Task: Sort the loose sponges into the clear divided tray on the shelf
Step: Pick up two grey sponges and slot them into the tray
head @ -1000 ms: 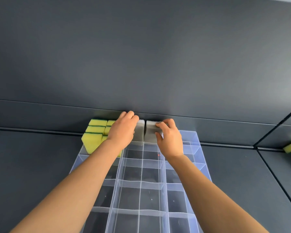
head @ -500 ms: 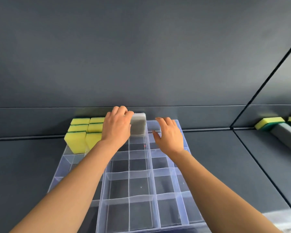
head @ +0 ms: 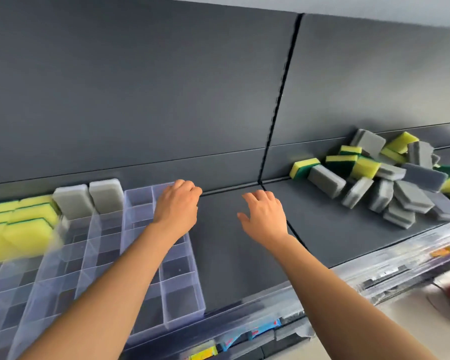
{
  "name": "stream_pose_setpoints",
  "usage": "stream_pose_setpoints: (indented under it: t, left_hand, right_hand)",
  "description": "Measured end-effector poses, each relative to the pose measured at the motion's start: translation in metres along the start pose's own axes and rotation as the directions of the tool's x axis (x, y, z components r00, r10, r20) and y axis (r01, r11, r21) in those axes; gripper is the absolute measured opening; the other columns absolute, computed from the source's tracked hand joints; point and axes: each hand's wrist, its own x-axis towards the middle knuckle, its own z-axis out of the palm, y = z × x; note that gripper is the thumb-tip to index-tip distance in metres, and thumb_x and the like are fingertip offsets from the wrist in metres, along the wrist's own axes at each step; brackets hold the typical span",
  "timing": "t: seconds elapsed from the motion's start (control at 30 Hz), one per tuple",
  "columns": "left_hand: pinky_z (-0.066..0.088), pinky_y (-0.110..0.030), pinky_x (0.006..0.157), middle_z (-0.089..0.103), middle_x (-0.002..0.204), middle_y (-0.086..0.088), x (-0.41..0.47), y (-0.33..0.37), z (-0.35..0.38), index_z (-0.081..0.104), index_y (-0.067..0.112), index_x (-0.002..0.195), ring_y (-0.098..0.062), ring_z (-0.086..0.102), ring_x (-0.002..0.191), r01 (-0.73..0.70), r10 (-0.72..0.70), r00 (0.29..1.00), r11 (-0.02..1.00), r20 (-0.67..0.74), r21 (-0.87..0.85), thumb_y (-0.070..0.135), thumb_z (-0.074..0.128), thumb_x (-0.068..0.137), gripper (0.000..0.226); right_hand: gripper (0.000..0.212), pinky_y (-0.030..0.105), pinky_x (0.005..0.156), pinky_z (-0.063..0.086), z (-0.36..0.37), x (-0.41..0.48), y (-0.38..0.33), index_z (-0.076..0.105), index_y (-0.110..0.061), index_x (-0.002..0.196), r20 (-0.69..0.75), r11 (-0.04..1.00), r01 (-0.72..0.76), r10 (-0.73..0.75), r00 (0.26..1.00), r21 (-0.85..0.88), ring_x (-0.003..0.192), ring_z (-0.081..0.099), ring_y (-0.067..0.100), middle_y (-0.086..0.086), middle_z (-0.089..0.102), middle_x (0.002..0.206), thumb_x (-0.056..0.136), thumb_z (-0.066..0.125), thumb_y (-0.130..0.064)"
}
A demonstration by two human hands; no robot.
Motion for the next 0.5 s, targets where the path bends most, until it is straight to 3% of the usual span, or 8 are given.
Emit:
stream_pose_setpoints:
  t: [0.5]
  left_hand:
    - [0.039, -0.029, 0.090, 0.054, 0.118, 0.005, 0.061, 0.218, 0.011, 0.057, 0.018, 0.114, -0.018, 0.042, 0.114, -0.175, 0.169, 0.984, 0.972, -0.052, -0.156, 0.008, 0.052, 0.087, 0.029]
  right_hand:
    - [0.045, 0.034, 0.095, 0.033, -0.047, -0.052, 0.203, 0.049, -0.020, 0.125, 0.042, 0.980, -0.191, 0.193, 0.980, -0.054, 0.118, 0.041, 0.025, 0.003, 0.051, 0.124, 0.085, 0.059, -0.039]
